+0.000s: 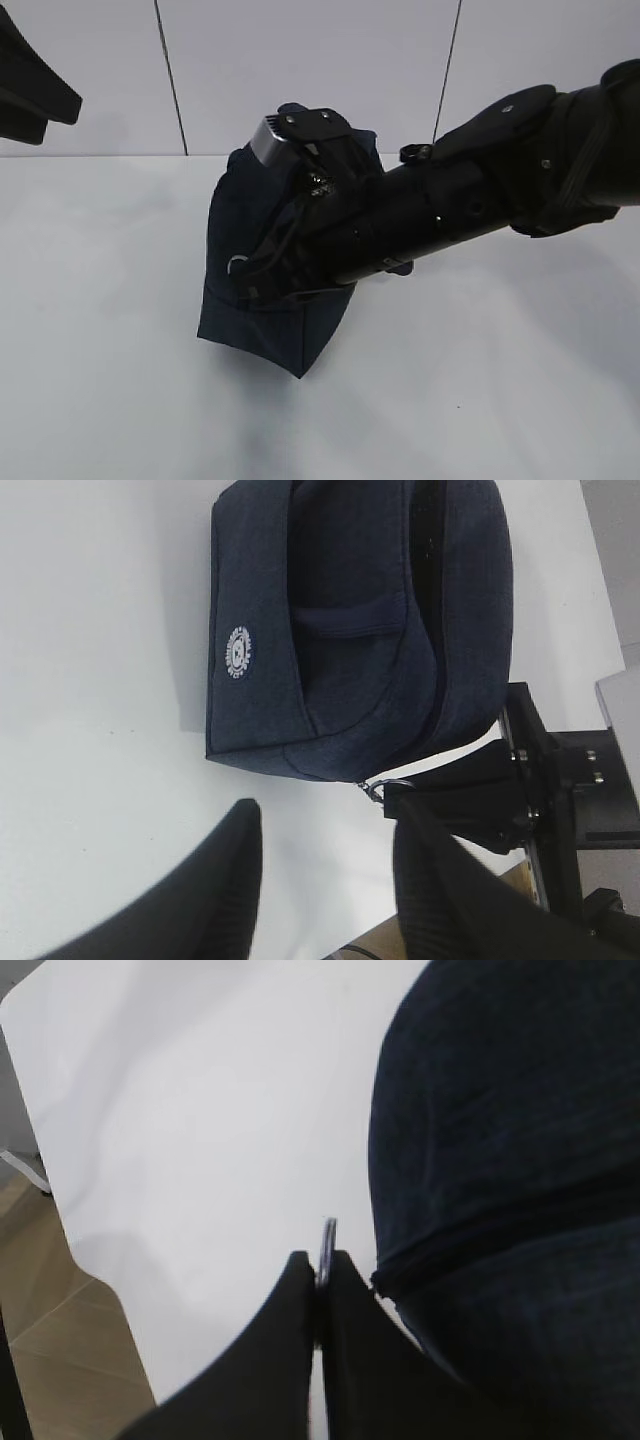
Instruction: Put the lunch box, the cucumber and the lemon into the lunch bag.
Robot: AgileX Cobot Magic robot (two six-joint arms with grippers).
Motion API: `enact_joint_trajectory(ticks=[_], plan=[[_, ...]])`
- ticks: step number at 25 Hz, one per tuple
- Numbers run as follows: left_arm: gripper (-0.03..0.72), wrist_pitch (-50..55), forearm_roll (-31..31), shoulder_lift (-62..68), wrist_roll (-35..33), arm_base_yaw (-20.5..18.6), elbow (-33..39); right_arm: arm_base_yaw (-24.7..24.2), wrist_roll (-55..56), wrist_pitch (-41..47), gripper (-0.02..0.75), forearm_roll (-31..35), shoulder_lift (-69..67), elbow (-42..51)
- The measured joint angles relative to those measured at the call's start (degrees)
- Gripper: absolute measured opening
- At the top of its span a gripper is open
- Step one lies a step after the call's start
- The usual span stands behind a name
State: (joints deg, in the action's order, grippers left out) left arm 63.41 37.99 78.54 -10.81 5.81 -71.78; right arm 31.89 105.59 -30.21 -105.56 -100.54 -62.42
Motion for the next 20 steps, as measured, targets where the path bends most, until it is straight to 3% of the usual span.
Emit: enact_joint_trajectory(ticks=[12, 20], plan=[[0.303, -0.27, 0.0, 0.0, 0.0, 0.0, 0.0, 0.0, 0.45, -0.37, 0.008, 0.0, 0.0, -0.22], [0.278, -1.67, -0.02, 0.0, 0.0, 0.0, 0.0, 0.0, 5.58, 5.56, 0.008, 0.0, 0.0, -0.22]])
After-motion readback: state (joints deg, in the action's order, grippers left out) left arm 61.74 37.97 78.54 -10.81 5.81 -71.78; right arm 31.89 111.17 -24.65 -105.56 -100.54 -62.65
